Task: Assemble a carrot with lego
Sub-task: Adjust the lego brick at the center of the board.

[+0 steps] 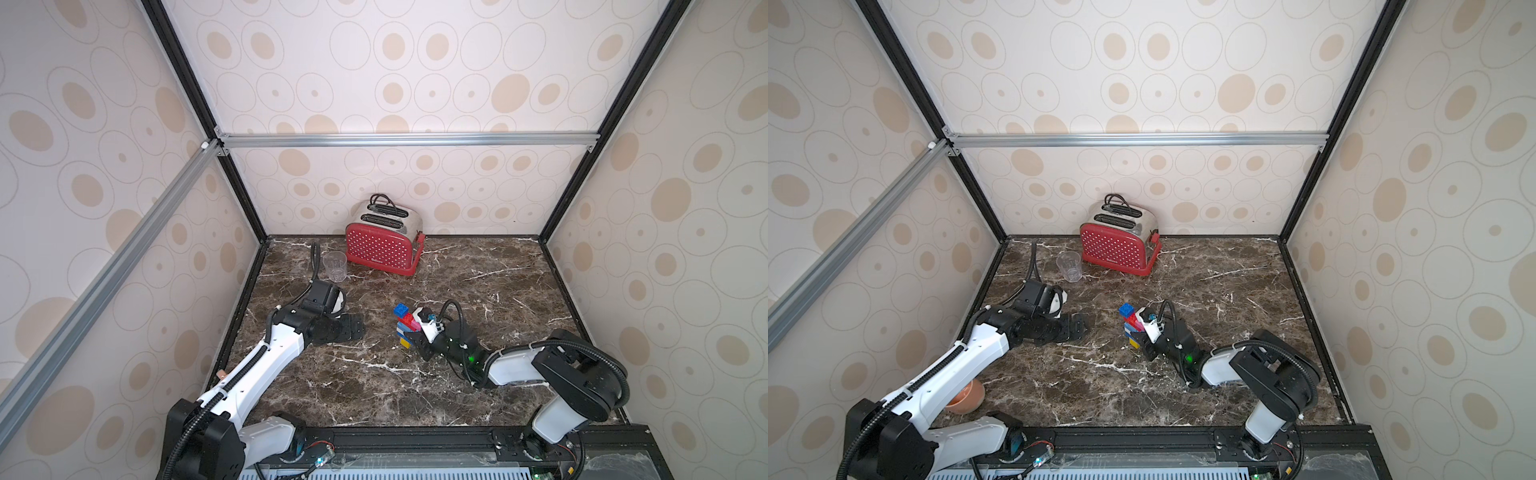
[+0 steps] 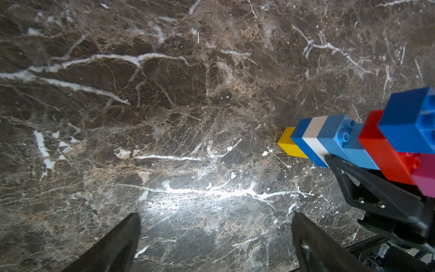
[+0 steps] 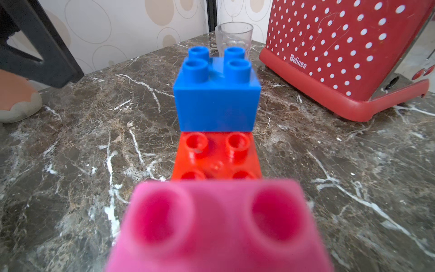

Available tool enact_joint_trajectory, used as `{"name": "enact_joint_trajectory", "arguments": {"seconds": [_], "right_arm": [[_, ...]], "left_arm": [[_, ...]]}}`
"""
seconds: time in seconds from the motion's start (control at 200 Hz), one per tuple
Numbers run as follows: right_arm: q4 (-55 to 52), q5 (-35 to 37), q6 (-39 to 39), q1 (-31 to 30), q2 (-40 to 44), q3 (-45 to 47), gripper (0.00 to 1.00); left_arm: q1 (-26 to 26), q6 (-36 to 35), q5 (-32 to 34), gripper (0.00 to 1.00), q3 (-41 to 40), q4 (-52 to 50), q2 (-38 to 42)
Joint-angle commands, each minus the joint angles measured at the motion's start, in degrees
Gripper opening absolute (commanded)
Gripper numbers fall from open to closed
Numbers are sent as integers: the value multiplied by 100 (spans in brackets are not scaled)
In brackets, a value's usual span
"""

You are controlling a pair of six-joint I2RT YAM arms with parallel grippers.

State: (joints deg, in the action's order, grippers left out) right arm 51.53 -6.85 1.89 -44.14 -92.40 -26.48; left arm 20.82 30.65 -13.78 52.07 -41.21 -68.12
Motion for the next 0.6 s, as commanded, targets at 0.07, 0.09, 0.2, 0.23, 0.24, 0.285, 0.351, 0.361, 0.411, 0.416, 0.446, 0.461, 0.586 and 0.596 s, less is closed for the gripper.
{"name": "enact_joint_trajectory", "arguments": {"seconds": [0.07,0.09,0.2,0.23,0.24,0.285,0.351,0.361,0.411,0.416,0.446,0.461,0.586,0.596], "right_arm": [[-795,-852,347,269,378,-316,26],[-891,-949,402,305,395,-354,25],[-1411,-1668,716,544,446,-570,25],[-1532,-1892,818,608,434,-635,25],[-1569,-1978,849,632,425,-656,25],[-1781,-2320,1011,734,383,-780,24],[-2066,-2765,1175,837,313,-942,24],[-2107,-2816,1200,857,309,-963,24],[-2295,-3102,1317,922,258,-1066,24],[-2304,-3129,1333,928,249,-1077,24],[-2459,-3301,1380,948,209,-1148,24],[-2562,-3353,1386,965,190,-1197,24],[-3130,-3786,1470,1006,13,-1444,24],[-3151,-3819,1485,1011,-1,-1464,24]], "left_arm": [[-62,-86,52,99,216,-81,9],[-65,-86,58,99,224,-80,1],[-61,-77,26,99,233,-53,-9],[-62,-69,23,99,236,-41,-18],[-65,-68,18,99,240,-44,-17],[-62,-64,10,99,246,-24,-33],[-67,-64,-11,99,259,-21,-42],[-64,-54,-6,99,259,-15,-43],[-67,-51,-15,99,268,-1,-54],[-64,-51,-13,99,273,-1,-53],[-64,-42,-16,99,277,-1,-57],[-58,-46,-18,99,285,-1,-60],[-58,-40,-13,99,319,17,-78],[-60,-37,-13,99,320,17,-81]]}}
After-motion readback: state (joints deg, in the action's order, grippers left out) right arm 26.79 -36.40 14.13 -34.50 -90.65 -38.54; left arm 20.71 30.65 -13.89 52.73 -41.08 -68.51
